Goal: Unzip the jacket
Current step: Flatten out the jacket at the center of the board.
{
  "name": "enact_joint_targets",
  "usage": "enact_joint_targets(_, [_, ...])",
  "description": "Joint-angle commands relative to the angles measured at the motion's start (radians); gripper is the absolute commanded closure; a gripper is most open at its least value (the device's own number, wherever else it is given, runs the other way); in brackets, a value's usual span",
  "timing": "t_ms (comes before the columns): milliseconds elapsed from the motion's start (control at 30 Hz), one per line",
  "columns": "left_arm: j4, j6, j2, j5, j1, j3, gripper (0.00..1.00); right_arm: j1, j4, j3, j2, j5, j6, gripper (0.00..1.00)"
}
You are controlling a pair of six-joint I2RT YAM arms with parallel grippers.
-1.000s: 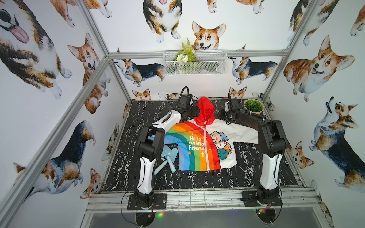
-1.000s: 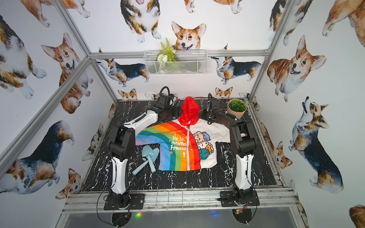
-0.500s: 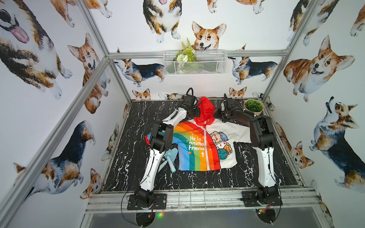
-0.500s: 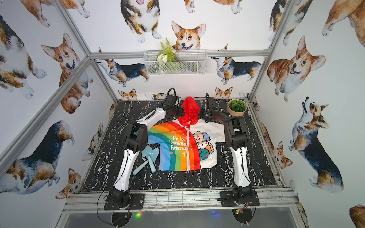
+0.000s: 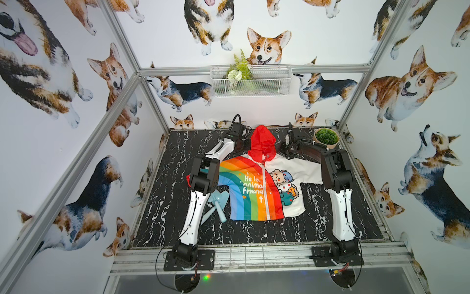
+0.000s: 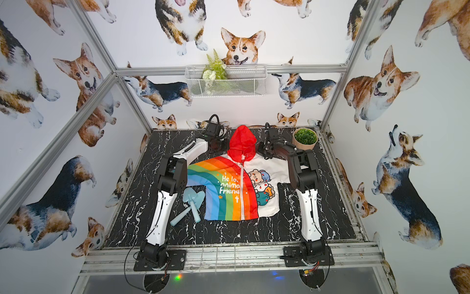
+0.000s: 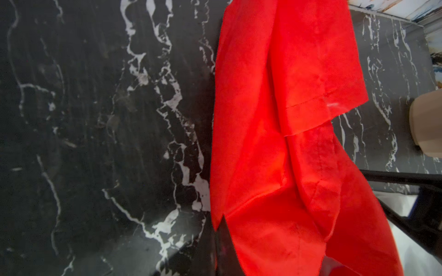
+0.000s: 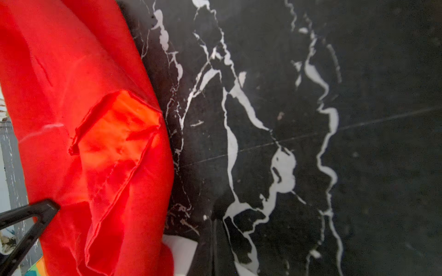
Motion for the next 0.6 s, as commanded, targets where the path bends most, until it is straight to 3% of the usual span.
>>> enact_joint_targets(0, [0.113, -0.078, -0.016, 0.128, 0.034, -0.057, 0.96, -0.005, -0.052, -0.012, 0.008, 0.038, 0.013, 1.0])
enact_joint_targets(167, [0.201, -0.132, -0.019, 0.188, 0.077, -0.135, 0.96, -0.006, -0.058, -0.02, 0.009, 0.044, 0.006, 1.0])
enact_joint_targets(267, [0.218, -0.139, -0.02, 0.214, 0.086, -0.149, 0.86, -0.006, -0.058, -0.023, 0.004, 0.038, 0.002, 1.0])
enact_joint_targets(500, [0.177, -0.098, -0.1, 0.166, 0.084, -0.162, 0.37, -0.003, -0.016, -0.092, -0.121, 0.075, -0.031, 1.0])
enact_joint_targets(567, [0.17, -0.08, -0.154, 0.133, 0.084, -0.183, 0.22, 0.002, 0.008, -0.136, -0.188, 0.103, -0.053, 0.93])
